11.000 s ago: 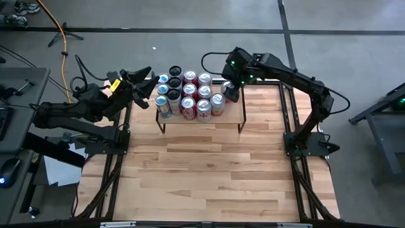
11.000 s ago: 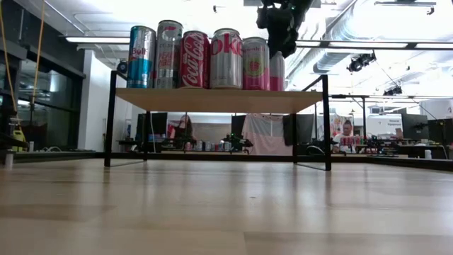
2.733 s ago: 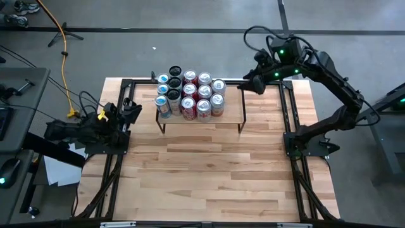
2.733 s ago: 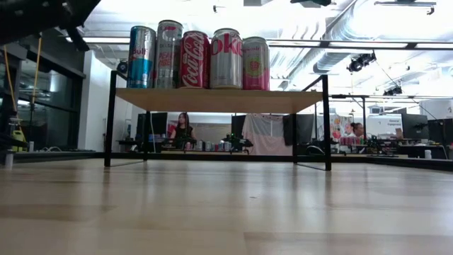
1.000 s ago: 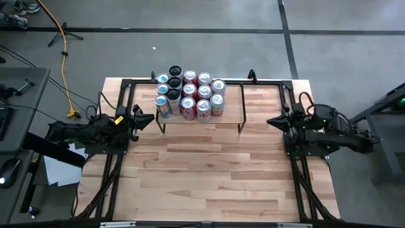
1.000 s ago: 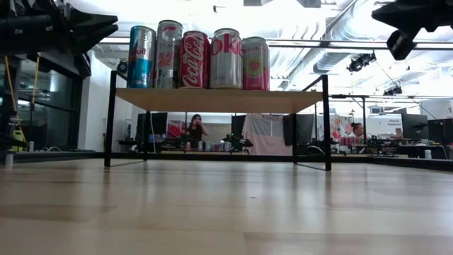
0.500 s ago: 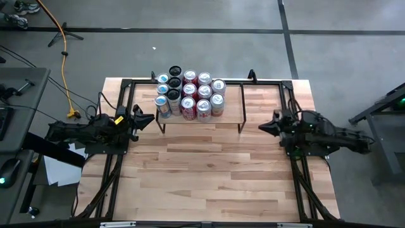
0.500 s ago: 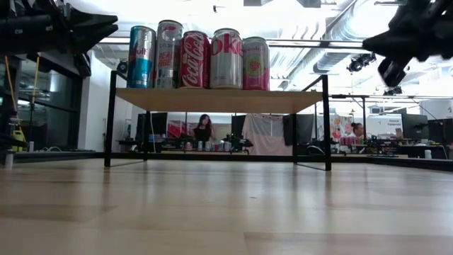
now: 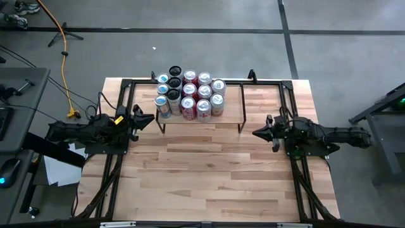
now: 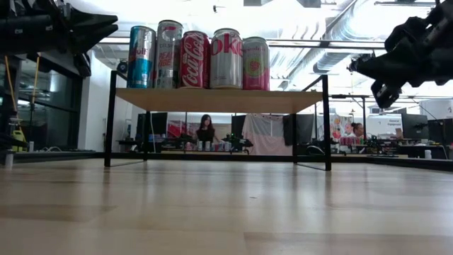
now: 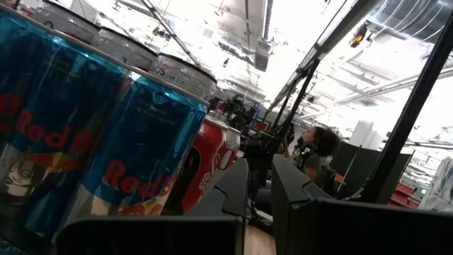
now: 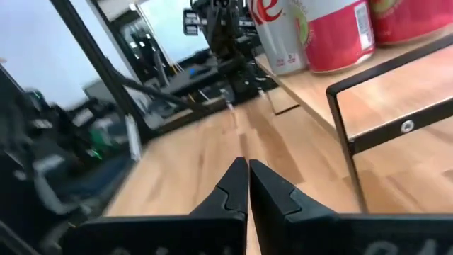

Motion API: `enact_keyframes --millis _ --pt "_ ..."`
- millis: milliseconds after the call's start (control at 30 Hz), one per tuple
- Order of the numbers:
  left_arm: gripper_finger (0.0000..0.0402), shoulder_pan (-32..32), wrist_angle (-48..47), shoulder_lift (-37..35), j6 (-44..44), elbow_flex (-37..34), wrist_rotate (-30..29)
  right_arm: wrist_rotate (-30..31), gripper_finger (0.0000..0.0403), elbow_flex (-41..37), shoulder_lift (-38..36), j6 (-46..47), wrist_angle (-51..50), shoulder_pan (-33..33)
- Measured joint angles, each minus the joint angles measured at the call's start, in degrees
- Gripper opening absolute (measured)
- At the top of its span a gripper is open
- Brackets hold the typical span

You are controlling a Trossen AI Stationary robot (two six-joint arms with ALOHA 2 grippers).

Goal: Place canned beverage on shelf
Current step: Return to Home Position

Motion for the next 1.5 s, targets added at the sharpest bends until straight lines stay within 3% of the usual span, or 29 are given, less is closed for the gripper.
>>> enact_keyframes --millis 133,333,833,1067,1500 --pt "0.0005 0.00 0.00 0.00 0.02 0.00 -0.02 3.29 0.0000 0.00 1.51 -9.31 -0.60 1.90" --pt "0.0005 0.00 -0.65 0.00 0.02 0.00 0.02 3.48 0.0000 0.00 3.07 -20.81 -0.68 2.00" --pt "0.0005 0.02 -4.10 -0.99 0.04 0.04 -0.03 3.47 0.0000 0.00 3.07 -17.97 -0.70 2.00" --pt "0.0005 0.04 -16.14 -0.96 0.03 0.02 0.04 3.47 0.0000 0.00 3.07 -18.03 -0.72 2.00" --pt "0.0005 0.00 -15.78 -1.00 0.02 -0.02 0.20 3.45 0.0000 0.00 3.05 -18.04 -0.72 2.00"
